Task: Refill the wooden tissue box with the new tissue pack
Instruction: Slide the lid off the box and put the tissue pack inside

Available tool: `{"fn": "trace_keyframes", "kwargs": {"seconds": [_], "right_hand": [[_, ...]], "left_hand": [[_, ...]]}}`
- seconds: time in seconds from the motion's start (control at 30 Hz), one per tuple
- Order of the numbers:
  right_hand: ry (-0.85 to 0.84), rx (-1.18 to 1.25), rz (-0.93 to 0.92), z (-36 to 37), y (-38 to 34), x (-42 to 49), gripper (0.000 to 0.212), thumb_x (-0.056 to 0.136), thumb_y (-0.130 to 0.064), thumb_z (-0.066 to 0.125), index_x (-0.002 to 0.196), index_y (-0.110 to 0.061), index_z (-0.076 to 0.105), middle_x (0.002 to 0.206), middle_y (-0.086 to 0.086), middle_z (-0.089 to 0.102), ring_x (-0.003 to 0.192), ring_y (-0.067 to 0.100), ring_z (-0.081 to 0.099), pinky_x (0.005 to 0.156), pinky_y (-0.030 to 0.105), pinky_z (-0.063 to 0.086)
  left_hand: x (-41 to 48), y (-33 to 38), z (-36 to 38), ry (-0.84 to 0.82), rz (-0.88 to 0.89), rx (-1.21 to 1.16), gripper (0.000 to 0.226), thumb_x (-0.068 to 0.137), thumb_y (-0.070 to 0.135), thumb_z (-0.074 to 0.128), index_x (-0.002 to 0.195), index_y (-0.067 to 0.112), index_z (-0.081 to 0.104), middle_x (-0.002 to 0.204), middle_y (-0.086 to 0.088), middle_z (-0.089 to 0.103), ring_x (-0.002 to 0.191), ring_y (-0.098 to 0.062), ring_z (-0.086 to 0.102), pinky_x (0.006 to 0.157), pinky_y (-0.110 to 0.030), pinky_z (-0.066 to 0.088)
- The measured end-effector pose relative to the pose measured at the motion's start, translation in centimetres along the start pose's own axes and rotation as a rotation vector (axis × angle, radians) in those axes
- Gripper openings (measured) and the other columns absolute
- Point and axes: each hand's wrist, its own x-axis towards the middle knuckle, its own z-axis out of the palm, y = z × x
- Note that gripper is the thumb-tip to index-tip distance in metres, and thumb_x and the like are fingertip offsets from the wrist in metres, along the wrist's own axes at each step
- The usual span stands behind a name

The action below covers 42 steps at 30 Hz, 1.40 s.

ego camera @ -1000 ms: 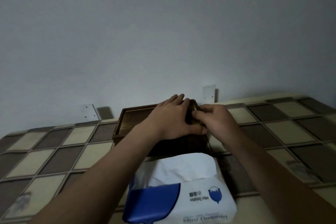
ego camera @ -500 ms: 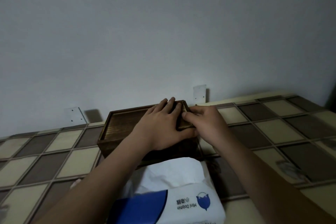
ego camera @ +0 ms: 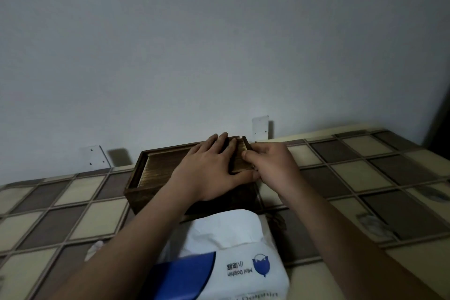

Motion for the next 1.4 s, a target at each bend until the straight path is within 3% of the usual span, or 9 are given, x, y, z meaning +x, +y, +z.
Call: {"fn": "trace_keyframes", "kwargs": {"seconds": [0.17, 0.37, 0.43, 0.5, 0.6, 0.73, 1.0, 1.23, 1.4], "right_hand": [[0.021, 0.014, 0.028, -0.8, 0.0, -0.2, 0.031, 0.066, -0.030, 0.060, 0.087, -0.013, 0.076, 0.080, 0.009, 0.076, 0.084, 0.029, 0.072, 0.082, 0.053, 0.056], [0.062, 0.023, 0.064, -1.5, 0.0, 0.0, 0.041, 0.066, -0.030, 0.063, 0.100, -0.012, 0.075, 0.092, 0.009, 0.076, 0.090, 0.028, 0.070, 0.083, 0.048, 0.057], [0.069, 0.018, 0.071, -1.8, 0.0, 0.1, 0.022, 0.071, -0.024, 0.065, 0.088, -0.015, 0.076, 0.082, 0.007, 0.076, 0.079, 0.026, 0.072, 0.066, 0.037, 0.058], [0.091, 0.022, 0.080, -2.2, -0.2, 0.1, 0.007, 0.078, -0.017, 0.067, 0.078, -0.018, 0.074, 0.072, 0.003, 0.074, 0.062, 0.016, 0.068, 0.047, 0.022, 0.047], [0.106, 0.025, 0.094, -2.7, -0.3, 0.0, 0.010, 0.081, -0.012, 0.066, 0.076, -0.019, 0.072, 0.054, -0.007, 0.063, 0.034, -0.001, 0.051, 0.033, 0.014, 0.035], [0.111, -0.012, 0.103, -3.1, -0.5, 0.0, 0.012, 0.082, -0.014, 0.066, 0.092, -0.017, 0.072, 0.061, 0.002, 0.064, 0.031, 0.007, 0.048, 0.033, 0.017, 0.033], [0.163, -0.017, 0.089, -4.1, 0.0, 0.4, 0.015, 0.082, -0.015, 0.069, 0.096, -0.017, 0.067, 0.067, 0.008, 0.067, 0.028, 0.009, 0.048, 0.033, 0.016, 0.034], [0.195, -0.049, 0.059, -5.4, -0.1, 0.1, 0.012, 0.082, -0.012, 0.070, 0.076, -0.021, 0.066, 0.060, 0.002, 0.063, 0.027, 0.004, 0.046, 0.032, 0.016, 0.034], [0.215, -0.103, 0.033, -6.4, -0.2, 0.0, 0.005, 0.083, -0.014, 0.070, 0.079, -0.018, 0.071, 0.061, -0.004, 0.066, 0.039, 0.003, 0.057, 0.039, 0.017, 0.043]], "left_hand": [[-0.2, 0.1, -0.3, -0.028, -0.011, -0.024, 0.110, 0.064, 0.096, 0.008, 0.156, 0.036, 0.007, 0.166, 0.005, 0.001, 0.151, -0.011, -0.002, 0.119, -0.037, 0.003], [-0.3, 0.2, -0.4, -0.036, -0.012, -0.024, 0.104, 0.066, 0.095, 0.008, 0.155, 0.040, 0.005, 0.166, 0.005, 0.002, 0.152, -0.013, -0.001, 0.119, -0.038, 0.004], [-0.3, 0.2, -0.5, -0.042, -0.013, -0.025, 0.103, 0.066, 0.095, 0.007, 0.155, 0.042, 0.004, 0.166, 0.005, 0.002, 0.152, -0.013, -0.001, 0.119, -0.038, 0.005], [-0.3, 0.2, -0.4, -0.040, -0.013, -0.026, 0.102, 0.067, 0.095, 0.006, 0.154, 0.042, 0.005, 0.166, 0.005, 0.002, 0.151, -0.013, -0.001, 0.119, -0.039, 0.004], [-0.2, 0.2, -0.4, -0.037, -0.014, -0.020, 0.101, 0.067, 0.095, 0.004, 0.154, 0.043, 0.005, 0.166, 0.006, 0.002, 0.151, -0.012, -0.001, 0.119, -0.038, 0.004], [-0.2, 0.2, -0.4, -0.032, -0.018, -0.016, 0.102, 0.067, 0.094, 0.002, 0.155, 0.043, 0.006, 0.166, 0.006, 0.003, 0.151, -0.012, 0.000, 0.119, -0.039, 0.005], [-0.2, 0.2, -0.5, -0.037, -0.022, -0.022, 0.103, 0.066, 0.094, -0.001, 0.155, 0.043, 0.007, 0.166, 0.007, 0.003, 0.151, -0.012, 0.000, 0.119, -0.039, 0.006], [-0.3, 0.3, -0.6, -0.031, -0.025, -0.021, 0.102, 0.065, 0.094, 0.000, 0.154, 0.045, 0.007, 0.166, 0.008, 0.003, 0.151, -0.011, 0.000, 0.119, -0.038, 0.006], [-0.4, 0.4, -0.8, -0.038, -0.020, -0.023, 0.102, 0.066, 0.093, 0.001, 0.155, 0.044, 0.007, 0.166, 0.008, 0.002, 0.151, -0.011, 0.000, 0.120, -0.038, 0.006]]}}
